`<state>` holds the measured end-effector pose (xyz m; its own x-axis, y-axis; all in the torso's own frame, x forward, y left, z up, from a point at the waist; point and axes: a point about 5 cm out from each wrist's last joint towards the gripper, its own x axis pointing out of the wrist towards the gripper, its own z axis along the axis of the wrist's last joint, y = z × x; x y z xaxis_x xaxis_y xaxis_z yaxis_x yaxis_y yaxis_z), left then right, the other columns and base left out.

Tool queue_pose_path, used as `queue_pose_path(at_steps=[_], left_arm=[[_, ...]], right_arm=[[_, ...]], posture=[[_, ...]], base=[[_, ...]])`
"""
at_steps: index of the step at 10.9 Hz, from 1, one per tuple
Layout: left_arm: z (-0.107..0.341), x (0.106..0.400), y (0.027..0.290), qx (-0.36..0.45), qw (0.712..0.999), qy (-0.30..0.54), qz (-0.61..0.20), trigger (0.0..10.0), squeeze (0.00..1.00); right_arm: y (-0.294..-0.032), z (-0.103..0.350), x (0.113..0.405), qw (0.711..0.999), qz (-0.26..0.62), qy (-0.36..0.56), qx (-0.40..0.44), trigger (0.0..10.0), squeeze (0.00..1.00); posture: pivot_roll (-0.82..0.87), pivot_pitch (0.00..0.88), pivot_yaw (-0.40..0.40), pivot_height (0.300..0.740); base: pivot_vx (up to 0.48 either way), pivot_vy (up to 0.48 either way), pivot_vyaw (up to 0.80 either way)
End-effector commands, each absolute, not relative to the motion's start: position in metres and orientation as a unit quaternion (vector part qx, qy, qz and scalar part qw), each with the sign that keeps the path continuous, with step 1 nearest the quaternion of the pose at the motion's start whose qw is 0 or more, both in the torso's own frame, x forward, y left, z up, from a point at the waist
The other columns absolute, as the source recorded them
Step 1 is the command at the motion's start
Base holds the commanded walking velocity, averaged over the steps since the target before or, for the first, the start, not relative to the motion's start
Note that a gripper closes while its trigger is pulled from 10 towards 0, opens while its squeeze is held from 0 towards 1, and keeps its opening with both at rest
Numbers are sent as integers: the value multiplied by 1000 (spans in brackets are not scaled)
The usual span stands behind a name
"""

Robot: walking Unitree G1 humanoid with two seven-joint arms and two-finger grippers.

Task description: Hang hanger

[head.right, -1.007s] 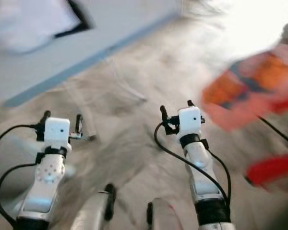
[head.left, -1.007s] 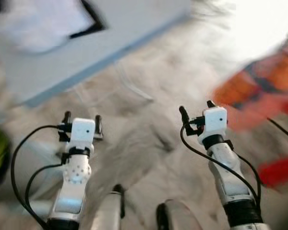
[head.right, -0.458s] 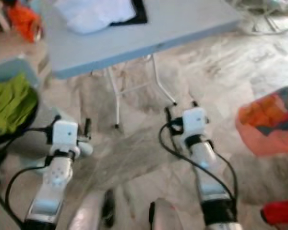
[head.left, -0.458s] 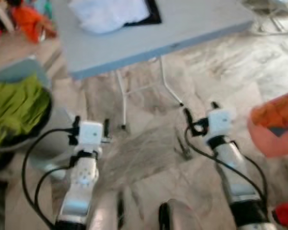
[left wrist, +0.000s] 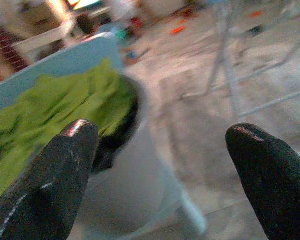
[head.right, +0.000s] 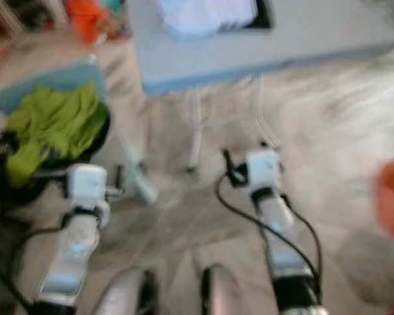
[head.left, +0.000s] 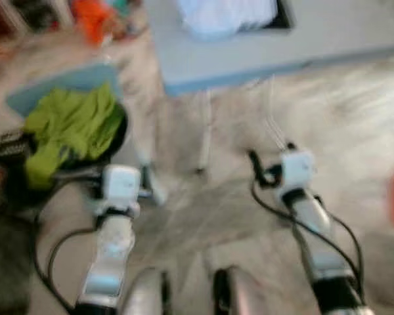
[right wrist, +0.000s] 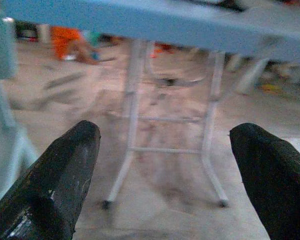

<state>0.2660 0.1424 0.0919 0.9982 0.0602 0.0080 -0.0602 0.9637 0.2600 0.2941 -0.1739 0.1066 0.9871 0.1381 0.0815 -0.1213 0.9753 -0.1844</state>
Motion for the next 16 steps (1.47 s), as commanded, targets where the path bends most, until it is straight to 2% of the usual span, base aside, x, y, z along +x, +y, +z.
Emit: queue_pose_path(at_steps=[1, 4, 8, 16], left_arm=[[90, 264, 151, 138, 990, 7, 41, 10000, 0], [90, 265, 151, 136, 990, 9, 41, 10000, 0], [103, 265, 149, 117, 993, -24, -6, 10000, 0], [102, 263, 145, 112, 993, -24, -21, 10000, 0]], right_arm=[[-170, 104, 293, 993, 71, -43, -82, 10000, 0], [-169, 104, 293, 993, 72, -43, -83, 10000, 0], [-170, 106, 294, 993, 72, -45, -86, 10000, 0], [-168, 106, 294, 992, 77, -46, -89, 10000, 0]], posture=[[21, 267, -30, 740], [20, 268, -31, 740], [14, 267, -34, 740], [11, 269, -37, 740]], base=[[0, 480, 0], [0, 480, 0], [0, 0, 0], [340, 0, 0]])
